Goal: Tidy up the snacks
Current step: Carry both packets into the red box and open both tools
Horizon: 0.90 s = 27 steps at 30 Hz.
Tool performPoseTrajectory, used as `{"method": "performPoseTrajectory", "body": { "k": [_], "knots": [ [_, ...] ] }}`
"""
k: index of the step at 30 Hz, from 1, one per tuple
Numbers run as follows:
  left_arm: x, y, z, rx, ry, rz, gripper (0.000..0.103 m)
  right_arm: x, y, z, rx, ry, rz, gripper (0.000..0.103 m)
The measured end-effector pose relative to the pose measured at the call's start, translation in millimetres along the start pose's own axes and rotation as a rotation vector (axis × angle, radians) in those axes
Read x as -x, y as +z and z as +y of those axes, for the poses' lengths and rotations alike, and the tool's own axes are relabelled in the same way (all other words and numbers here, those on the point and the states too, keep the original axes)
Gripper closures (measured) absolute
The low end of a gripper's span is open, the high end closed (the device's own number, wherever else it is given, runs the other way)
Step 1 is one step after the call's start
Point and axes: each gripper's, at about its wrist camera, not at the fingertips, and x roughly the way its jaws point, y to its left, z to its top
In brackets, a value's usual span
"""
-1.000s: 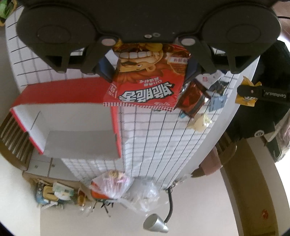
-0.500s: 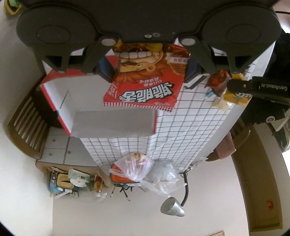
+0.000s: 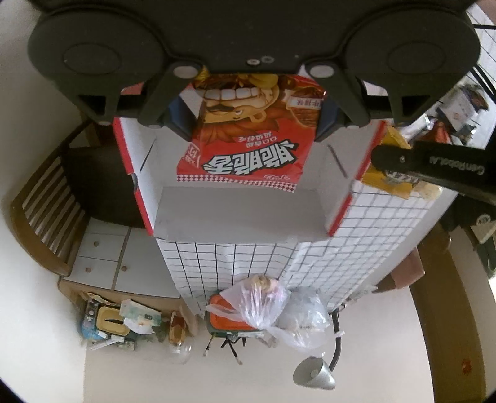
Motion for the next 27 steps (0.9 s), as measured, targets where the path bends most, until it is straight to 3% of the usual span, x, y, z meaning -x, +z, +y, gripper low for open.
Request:
{"method": "performPoseTrajectory", "body": {
  "k": [10, 18, 27],
  "knots": [
    [-57.3, 31.3, -29.8, 0.011, 0.075, 0.063, 0.070, -51.3, 18.5, -38.7, 0.053, 0.045, 0.069, 0.024],
    [-99.7, 51.3, -33.5, 0.014, 0.130, 0.125, 0.070, -89.6, 23.2, -41.8, 0.091, 0.064, 0.157, 0.024],
    [-138.1, 51.7, -37.3, -0.011, 0.158, 0.219, 0.070, -112.9, 15.4, -38.2, 0.153, 0.054, 0.233, 0.024]
  ]
}}
